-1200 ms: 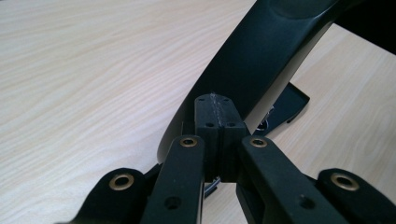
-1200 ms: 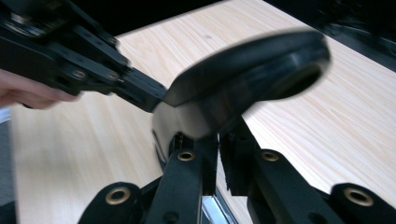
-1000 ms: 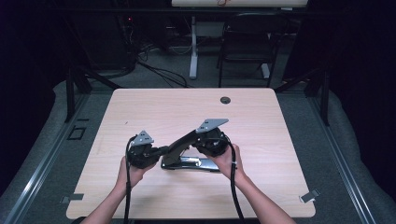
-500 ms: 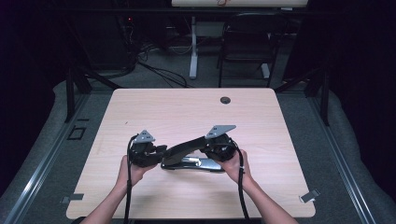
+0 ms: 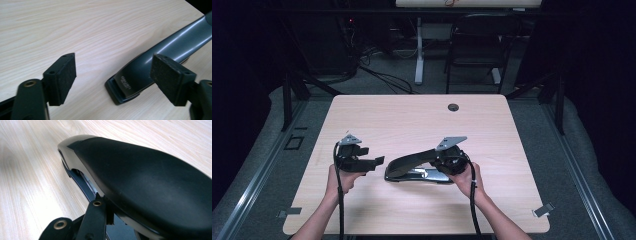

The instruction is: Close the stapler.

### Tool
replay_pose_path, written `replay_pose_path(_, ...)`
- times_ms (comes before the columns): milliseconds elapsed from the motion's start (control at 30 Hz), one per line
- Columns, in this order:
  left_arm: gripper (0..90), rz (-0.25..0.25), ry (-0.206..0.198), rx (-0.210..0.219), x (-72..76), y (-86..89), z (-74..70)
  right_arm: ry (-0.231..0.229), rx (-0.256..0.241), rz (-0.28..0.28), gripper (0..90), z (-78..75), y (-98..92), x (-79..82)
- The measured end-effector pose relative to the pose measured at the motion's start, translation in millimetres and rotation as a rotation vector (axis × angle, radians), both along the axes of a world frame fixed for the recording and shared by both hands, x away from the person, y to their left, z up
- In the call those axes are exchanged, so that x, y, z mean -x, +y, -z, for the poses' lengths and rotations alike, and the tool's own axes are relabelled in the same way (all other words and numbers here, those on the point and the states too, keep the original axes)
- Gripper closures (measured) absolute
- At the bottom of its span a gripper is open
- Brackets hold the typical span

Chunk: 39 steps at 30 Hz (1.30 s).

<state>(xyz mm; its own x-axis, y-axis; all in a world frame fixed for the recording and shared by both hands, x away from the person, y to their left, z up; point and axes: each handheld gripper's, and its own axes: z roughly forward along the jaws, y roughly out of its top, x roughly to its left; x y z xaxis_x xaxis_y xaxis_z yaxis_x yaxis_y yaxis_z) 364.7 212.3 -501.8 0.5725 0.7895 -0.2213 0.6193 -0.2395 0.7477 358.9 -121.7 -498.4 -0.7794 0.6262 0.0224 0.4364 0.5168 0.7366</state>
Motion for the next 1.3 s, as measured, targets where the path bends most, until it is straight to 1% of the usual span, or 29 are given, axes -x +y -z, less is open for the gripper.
replay_pose_path(100,17.3,-0.013,0.006,-0.001,-1.8,6.7,1.3,0.005,0.006,-0.004,83.9,1.0,-2.1,-0.3)
replay_pose_path(200,16.3,-0.027,0.006,-0.004,-2.5,8.8,1.9,0.009,0.007,-0.003,84.0,1.2,-3.2,-0.4)
replay_pose_path(433,15.9,-0.026,0.006,-0.01,-2.4,9.0,2.2,0.023,0.009,0.006,83.9,2.2,-6.3,0.1)
replay_pose_path(500,15.2,-0.026,0.006,-0.003,-2.4,9.5,2.3,0.029,0.012,0.01,83.7,2.8,-7.2,0.2)
replay_pose_path(667,14.5,-0.022,0.007,-0.006,-2.4,10.6,2.0,0.036,0.012,0.013,83.6,4.7,-9.5,0.0)
replay_pose_path(767,14.2,-0.022,0.005,0.0,-2.2,10.5,2.3,0.043,0.011,0.025,83.5,6.7,-11.2,0.4)
replay_pose_path(933,13.3,-0.016,0.006,0.002,-1.8,10.4,2.2,0.06,0.037,0.035,83.5,10.8,-16.8,0.8)
replay_pose_path(1000,13.3,-0.017,0.008,-0.002,-2.1,10.7,2.4,0.08,0.046,0.044,83.4,13.1,-19.3,0.4)
replay_pose_path(1033,13.3,-0.017,0.011,-0.002,-2.1,11.0,2.5,0.077,0.05,0.039,83.4,14.3,-20.3,0.0)
replay_pose_path(1167,13.3,-0.016,0.013,0.002,-1.9,11.7,2.2,0.086,0.082,0.048,83.7,17.0,-23.7,0.4)
replay_pose_path(1200,13.3,-0.016,0.014,0.002,-1.9,11.8,2.3,0.086,0.082,0.047,83.7,18.2,-24.8,0.1)
replay_pose_path(1233,13.3,-0.015,0.015,0.002,-2.0,11.9,2.3,0.097,0.095,0.048,83.7,18.7,-26.1,0.0)
replay_pose_path(1300,13.2,-0.014,0.015,0.0,-1.8,11.7,2.3,0.099,0.11,0.056,83.7,20.4,-28.9,-0.3)
